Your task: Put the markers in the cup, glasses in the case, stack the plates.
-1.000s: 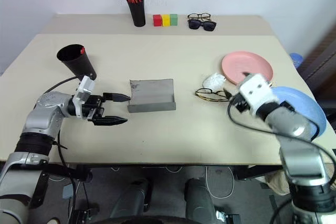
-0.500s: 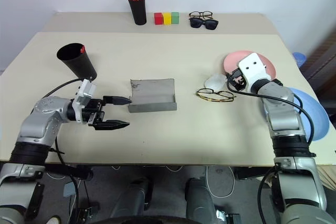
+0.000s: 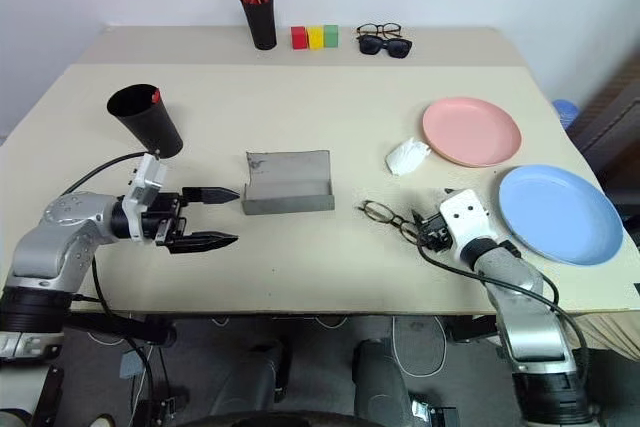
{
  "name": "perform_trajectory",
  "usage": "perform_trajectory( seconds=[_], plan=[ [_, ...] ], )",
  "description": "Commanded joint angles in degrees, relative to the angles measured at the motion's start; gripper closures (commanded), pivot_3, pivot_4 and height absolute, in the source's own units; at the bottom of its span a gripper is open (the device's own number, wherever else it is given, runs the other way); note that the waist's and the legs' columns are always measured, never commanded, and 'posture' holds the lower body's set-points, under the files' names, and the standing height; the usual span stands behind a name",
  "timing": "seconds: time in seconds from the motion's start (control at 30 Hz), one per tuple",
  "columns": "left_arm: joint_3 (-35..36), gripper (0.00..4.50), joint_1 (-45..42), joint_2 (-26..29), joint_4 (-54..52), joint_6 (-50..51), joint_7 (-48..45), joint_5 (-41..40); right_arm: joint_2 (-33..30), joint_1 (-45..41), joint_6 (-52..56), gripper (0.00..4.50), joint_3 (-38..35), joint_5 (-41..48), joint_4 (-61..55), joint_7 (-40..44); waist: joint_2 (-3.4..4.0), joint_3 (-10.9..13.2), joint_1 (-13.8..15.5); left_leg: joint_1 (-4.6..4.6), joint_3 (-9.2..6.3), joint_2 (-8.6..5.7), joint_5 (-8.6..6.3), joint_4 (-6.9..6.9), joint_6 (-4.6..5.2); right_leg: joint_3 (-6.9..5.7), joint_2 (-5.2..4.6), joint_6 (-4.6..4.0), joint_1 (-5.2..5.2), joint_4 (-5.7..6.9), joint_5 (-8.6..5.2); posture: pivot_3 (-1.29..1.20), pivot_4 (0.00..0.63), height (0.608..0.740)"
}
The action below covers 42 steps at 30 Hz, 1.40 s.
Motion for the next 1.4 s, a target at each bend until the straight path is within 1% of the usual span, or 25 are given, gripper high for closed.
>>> perform_trajectory(
  seconds=[0.03,0.17,0.27,0.37,0.43,0.53,0.7,0.83,0.9,1.13,1.27,1.4],
  plan=[
    [0.07,0.00,-1.79,-0.03,0.18,-0.27,-0.28,-0.56,-0.22,-4.53,2.13,0.75,-2.52,-0.04,-2.55,-2.32,0.04,0.02,0.04,0.00,0.00,0.00,0.00,0.01,0.00,0.00,0.00,-0.01,0.00,-0.01,0.00,0.00,0.150,0.740],
    [-0.61,0.00,-2.80,-0.68,1.35,-0.88,-0.59,-0.18,-1.34,-9.92,2.70,0.75,-4.72,0.26,-1.27,-3.50,0.05,0.03,0.40,-0.09,0.00,0.00,0.00,0.00,0.00,-0.02,-0.01,-0.20,-0.09,-0.03,0.12,0.00,0.150,0.740],
    [-0.84,0.00,-3.05,-1.06,2.05,-1.46,-0.80,0.07,-1.37,-14.17,4.38,0.75,-7.49,2.73,-1.34,-3.58,0.05,0.03,0.40,-0.22,-0.01,-0.01,0.01,-0.03,0.01,-0.04,0.00,-0.18,-0.17,-0.07,0.12,0.00,0.150,0.740],
    [-0.72,0.00,-2.84,-1.11,2.56,-2.03,-1.08,0.11,-0.56,-16.00,6.91,0.75,-9.65,7.46,-3.20,-1.96,0.05,0.03,0.45,-0.29,-0.02,-0.01,0.01,-0.02,0.02,-0.05,0.01,-0.16,-0.21,-0.07,0.13,0.00,0.150,0.740],
    [-0.50,0.00,-2.36,-1.04,2.49,-2.29,-0.99,-0.04,-0.35,-13.93,7.68,0.75,-10.06,9.09,-5.44,-1.14,0.05,0.03,0.48,-0.29,-0.04,-0.01,0.01,-0.02,0.02,-0.07,0.01,-0.16,-0.20,-0.07,0.12,0.00,0.150,0.740],
    [-0.05,0.00,-1.36,-0.74,2.28,-2.69,-0.91,-0.23,1.08,-8.49,7.81,0.75,-9.83,10.26,-8.82,-1.05,0.04,0.03,0.47,-0.30,-0.06,-0.01,0.01,-0.02,0.02,-0.08,0.01,-0.14,-0.19,-0.08,0.11,0.00,0.150,0.740],
    [0.47,0.00,-0.50,-0.24,2.13,-2.82,-0.86,-0.46,1.98,-1.66,3.43,0.75,-6.60,3.65,-9.58,-4.82,0.05,0.03,0.23,-0.30,-0.03,-0.02,0.01,0.01,0.02,-0.07,0.00,-0.16,-0.20,-0.07,0.12,0.00,0.150,0.740],
    [0.74,0.00,-0.21,0.14,1.56,-2.46,-0.67,-0.66,2.01,2.24,-2.87,0.75,-1.91,-3.03,-7.14,-6.99,0.06,0.02,0.18,-0.26,-0.03,0.00,0.01,0.01,0.02,-0.07,0.01,-0.20,-0.20,-0.07,0.14,0.00,0.150,0.740],
    [0.85,0.00,-0.17,0.39,1.31,-2.21,-0.54,-0.76,3.12,3.79,-4.48,0.75,0.11,-3.51,-5.73,-6.80,0.06,0.02,0.30,-0.27,-0.03,0.00,0.01,0.00,0.01,-0.07,0.01,-0.20,-0.20,-0.07,0.14,0.00,0.150,0.740],
    [1.25,0.00,-0.52,1.20,0.64,-1.26,-0.19,-0.93,5.38,6.25,-8.04,0.75,2.59,-7.11,-4.35,-9.11,0.06,0.02,0.36,-0.28,-0.04,0.00,0.01,0.01,0.01,-0.07,0.00,-0.20,-0.20,-0.09,0.14,0.00,0.150,0.740],
    [1.32,0.00,-0.15,1.54,-0.58,-0.50,0.46,-1.28,5.62,9.12,-13.27,0.75,4.57,-13.89,-1.44,-13.87,0.04,0.00,0.38,-0.28,-0.05,-0.01,0.00,0.00,0.01,-0.08,0.00,-0.20,-0.20,-0.10,0.13,0.00,0.150,0.740],
    [1.36,0.00,-0.02,2.07,-1.44,0.43,0.89,-1.56,6.37,12.54,-16.49,0.75,5.41,-22.05,0.97,-21.60,0.04,-0.01,0.39,-0.28,-0.06,-0.01,0.00,-0.02,0.00,-0.08,0.00,-0.21,-0.20,-0.11,0.13,0.00,0.150,0.740]
  ],
)
